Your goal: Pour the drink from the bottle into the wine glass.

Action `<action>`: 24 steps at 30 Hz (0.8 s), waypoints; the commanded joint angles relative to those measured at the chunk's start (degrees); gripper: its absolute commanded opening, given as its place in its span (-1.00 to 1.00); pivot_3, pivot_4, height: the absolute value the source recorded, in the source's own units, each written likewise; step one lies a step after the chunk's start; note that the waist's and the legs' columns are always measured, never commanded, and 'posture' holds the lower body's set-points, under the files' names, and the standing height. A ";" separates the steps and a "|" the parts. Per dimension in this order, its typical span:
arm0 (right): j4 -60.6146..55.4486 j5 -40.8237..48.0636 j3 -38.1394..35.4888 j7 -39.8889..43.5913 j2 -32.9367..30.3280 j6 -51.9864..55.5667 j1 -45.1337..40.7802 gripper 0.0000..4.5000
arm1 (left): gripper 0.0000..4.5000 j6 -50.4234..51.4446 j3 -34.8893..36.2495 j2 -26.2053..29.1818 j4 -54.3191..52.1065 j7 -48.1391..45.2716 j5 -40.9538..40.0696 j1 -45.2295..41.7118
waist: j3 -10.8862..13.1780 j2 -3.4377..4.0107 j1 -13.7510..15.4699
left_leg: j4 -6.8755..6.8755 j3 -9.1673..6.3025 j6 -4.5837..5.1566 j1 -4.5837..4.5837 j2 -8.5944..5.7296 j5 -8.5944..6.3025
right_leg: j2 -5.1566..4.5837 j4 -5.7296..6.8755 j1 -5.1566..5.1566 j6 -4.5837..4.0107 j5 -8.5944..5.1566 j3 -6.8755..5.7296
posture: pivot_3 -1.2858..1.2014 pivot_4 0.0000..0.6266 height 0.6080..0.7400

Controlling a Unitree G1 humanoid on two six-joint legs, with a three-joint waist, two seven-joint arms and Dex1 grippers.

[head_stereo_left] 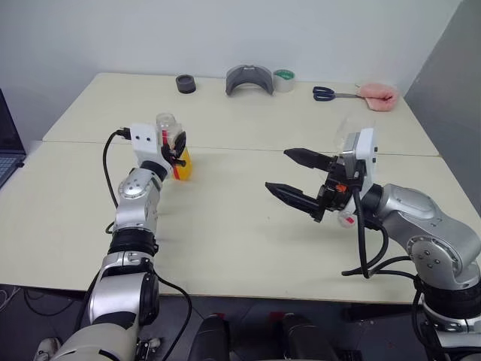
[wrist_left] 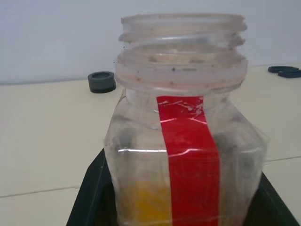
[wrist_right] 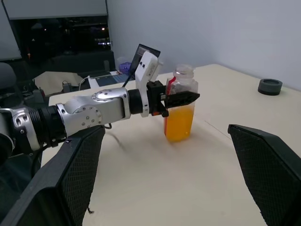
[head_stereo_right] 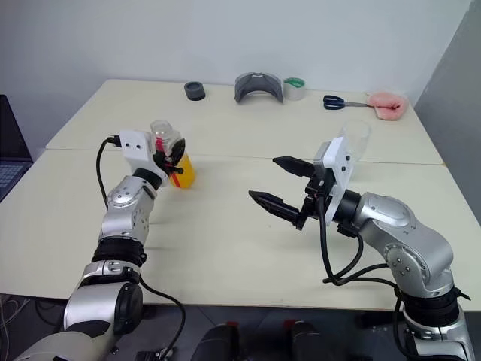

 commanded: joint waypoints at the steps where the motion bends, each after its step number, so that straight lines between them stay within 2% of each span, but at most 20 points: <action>1: -0.84 -0.21 -0.81 -1.37 0.77 -0.48 -0.78 0.99 | -0.23 -2.64 0.37 0.93 0.95 -0.33 0.73 -0.87 | -0.01 -0.01 0.00 | 0.00 0.00 0.00 0.00 0.00 0.00 | 0.00 0.01 0.00 0.00 0.00 0.00 | 0.03 -0.52 1.00; 3: -0.86 -0.41 -0.81 -1.61 0.75 -0.52 -0.46 0.99 | -0.23 -2.84 0.40 0.92 1.43 -0.29 0.71 -0.59 | -0.01 -0.01 -0.01 | 0.00 0.00 0.00 0.01 0.00 0.00 | 0.00 0.03 0.00 0.00 0.00 0.00 | 0.03 -0.52 1.00; 12: -2.19 0.49 -1.18 -3.24 1.60 -0.03 1.86 1.00 | 0.98 1.39 0.08 1.24 -3.77 0.97 1.13 3.66 | -0.02 -0.02 -0.09 | 0.00 0.01 0.00 0.04 0.01 0.00 | 0.00 0.08 0.00 0.00 0.00 0.01 | 0.03 -0.52 1.00; 18: -4.11 -1.16 -1.54 -5.10 1.77 -1.08 9.11 1.00 | 0.98 9.82 0.20 -0.17 -20.58 4.75 0.90 13.64 | -0.04 -0.06 -0.13 | 0.00 0.01 0.00 0.04 0.04 0.00 | -0.01 0.11 0.00 0.00 0.00 0.03 | 0.03 -0.52 1.00; 24: -7.42 -3.11 -3.56 -8.88 1.10 -0.88 18.03 1.00 | 0.98 23.95 -0.19 -0.07 -42.55 5.39 -1.36 27.07 | -0.06 -0.07 -0.17 | 0.01 0.01 -0.01 0.10 0.05 0.00 | -0.01 0.22 0.00 0.00 -0.01 0.05 | 0.03 -0.52 1.00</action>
